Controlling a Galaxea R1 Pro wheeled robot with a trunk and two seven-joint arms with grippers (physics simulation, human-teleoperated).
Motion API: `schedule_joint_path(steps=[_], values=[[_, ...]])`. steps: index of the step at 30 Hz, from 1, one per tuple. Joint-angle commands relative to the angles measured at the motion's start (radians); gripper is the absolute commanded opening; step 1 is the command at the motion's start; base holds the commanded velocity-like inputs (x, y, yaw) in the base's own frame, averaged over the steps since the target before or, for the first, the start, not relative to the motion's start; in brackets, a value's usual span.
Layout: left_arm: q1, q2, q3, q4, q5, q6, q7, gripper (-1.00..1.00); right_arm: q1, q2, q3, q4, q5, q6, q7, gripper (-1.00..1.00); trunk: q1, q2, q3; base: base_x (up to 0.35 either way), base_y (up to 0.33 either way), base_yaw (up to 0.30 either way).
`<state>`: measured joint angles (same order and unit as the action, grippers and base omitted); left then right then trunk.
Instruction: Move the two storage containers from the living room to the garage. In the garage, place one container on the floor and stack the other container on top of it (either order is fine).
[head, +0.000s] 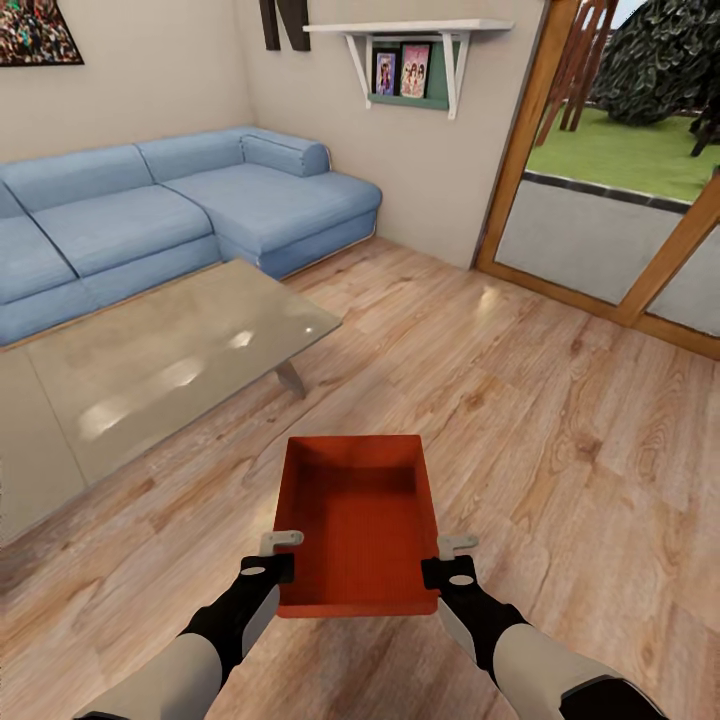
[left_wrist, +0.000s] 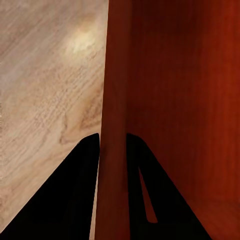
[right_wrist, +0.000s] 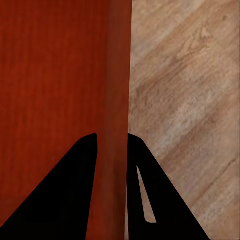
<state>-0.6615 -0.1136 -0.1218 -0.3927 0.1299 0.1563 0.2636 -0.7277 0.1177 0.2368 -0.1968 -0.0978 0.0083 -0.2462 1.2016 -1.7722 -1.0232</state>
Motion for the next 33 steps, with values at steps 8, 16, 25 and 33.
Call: schedule_joint_path(steps=[8,16,25,33], values=[[0.0,0.001,-0.008,-0.002,-0.004,0.008,0.016,-1.0,-0.001,-0.001,-0.005,-0.001,-0.007,-0.003,-0.005,-1.0,-0.031,0.056,0.025,0.0,0.0,0.0],[0.0,0.0,-0.008,-0.002,-0.004,0.008,0.016,-1.0,-0.001,-0.001,-0.005,-0.001,-0.007,-0.004,-0.005,-1.0,-0.062,0.112,0.05,0.0,0.0,0.0],[0.0,0.001,-0.008,-0.002,0.019,0.008,0.016,-1.0,-0.001,-0.001,-0.005,-0.001,-0.007,-0.005,-0.005,-1.0,-0.096,0.175,0.078,0.0,0.0,0.0],[0.0,0.002,-0.009,-0.002,0.038,0.008,0.016,-1.0,-0.001,-0.001,-0.005,-0.001,-0.007,-0.005,-0.005,-1.0,-0.127,0.231,0.103,0.0,0.0,0.0]])
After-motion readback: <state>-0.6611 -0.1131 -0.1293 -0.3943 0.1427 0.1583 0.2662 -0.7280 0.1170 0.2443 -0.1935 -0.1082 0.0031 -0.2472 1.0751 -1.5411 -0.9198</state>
